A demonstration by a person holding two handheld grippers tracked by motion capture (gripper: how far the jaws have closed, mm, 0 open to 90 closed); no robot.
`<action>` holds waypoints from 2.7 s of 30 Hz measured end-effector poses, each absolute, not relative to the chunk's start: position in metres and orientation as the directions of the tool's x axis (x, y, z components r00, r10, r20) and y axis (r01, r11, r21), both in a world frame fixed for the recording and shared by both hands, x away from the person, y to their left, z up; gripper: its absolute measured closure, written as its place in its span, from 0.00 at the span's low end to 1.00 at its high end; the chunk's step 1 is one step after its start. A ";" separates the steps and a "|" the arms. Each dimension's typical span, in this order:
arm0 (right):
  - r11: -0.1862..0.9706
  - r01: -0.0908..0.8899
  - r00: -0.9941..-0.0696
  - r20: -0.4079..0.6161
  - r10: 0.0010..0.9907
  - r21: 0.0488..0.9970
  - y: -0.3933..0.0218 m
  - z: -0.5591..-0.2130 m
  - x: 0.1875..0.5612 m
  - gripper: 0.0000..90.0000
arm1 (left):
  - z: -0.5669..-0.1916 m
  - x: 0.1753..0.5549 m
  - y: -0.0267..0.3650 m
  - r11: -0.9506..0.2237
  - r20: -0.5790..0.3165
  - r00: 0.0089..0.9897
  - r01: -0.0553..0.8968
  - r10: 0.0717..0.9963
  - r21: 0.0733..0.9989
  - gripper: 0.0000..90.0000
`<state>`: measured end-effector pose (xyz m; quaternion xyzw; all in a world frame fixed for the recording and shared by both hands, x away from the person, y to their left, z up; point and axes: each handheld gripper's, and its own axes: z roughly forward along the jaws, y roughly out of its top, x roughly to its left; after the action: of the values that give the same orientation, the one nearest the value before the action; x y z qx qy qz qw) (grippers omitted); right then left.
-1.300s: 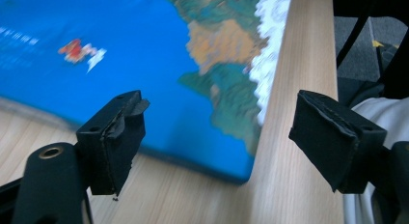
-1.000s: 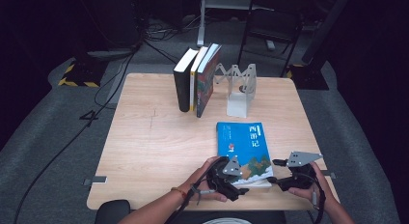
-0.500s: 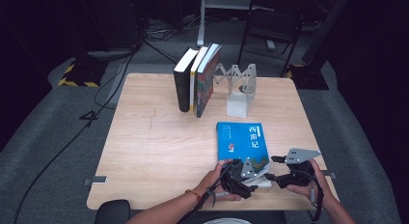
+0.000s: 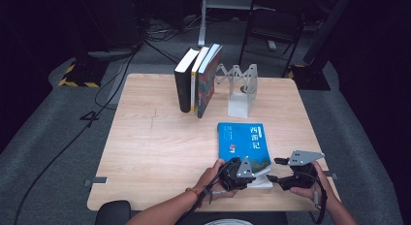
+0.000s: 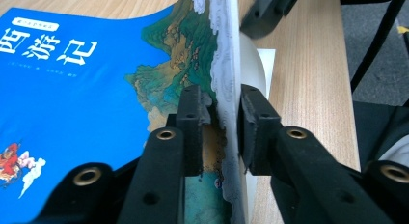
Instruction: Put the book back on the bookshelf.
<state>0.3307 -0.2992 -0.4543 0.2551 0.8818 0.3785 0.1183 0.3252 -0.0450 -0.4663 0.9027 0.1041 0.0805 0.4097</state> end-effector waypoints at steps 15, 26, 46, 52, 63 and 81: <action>0.644 0.329 -0.847 -0.085 0.525 0.691 -0.276 -0.467 0.362 0.33 | -0.456 0.343 0.006 -0.644 -0.011 0.980 0.138 0.196 0.752 0.85; 0.590 0.269 -0.830 -0.128 0.542 0.761 -0.260 -0.453 0.369 0.29 | -0.461 0.340 0.020 -0.632 -0.060 0.970 0.199 0.233 0.749 0.56; 0.576 0.246 -0.822 -0.147 0.550 0.780 -0.248 -0.441 0.372 0.29 | -0.464 0.325 -0.008 -0.648 0.154 0.896 0.174 0.417 0.742 0.63; 0.573 0.245 -0.826 -0.141 0.546 0.782 -0.251 -0.442 0.373 0.28 | -0.456 0.332 0.009 -0.635 0.147 0.901 0.164 0.407 0.755 0.88; 0.613 0.168 -0.895 -0.142 0.423 0.772 -0.238 -0.449 0.381 0.33 | -0.454 0.348 0.048 -0.627 0.084 0.944 0.143 0.318 0.766 0.88; 0.663 0.040 -0.907 -0.251 0.338 0.748 -0.225 -0.462 0.388 0.70 | -0.452 0.344 0.048 -0.686 0.130 0.927 0.161 0.352 0.709 0.53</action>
<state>0.3882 -0.2250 -0.4616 0.1061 0.8923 0.3966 0.1880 0.3440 0.0485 -0.4515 0.9091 0.1413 0.1289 0.3700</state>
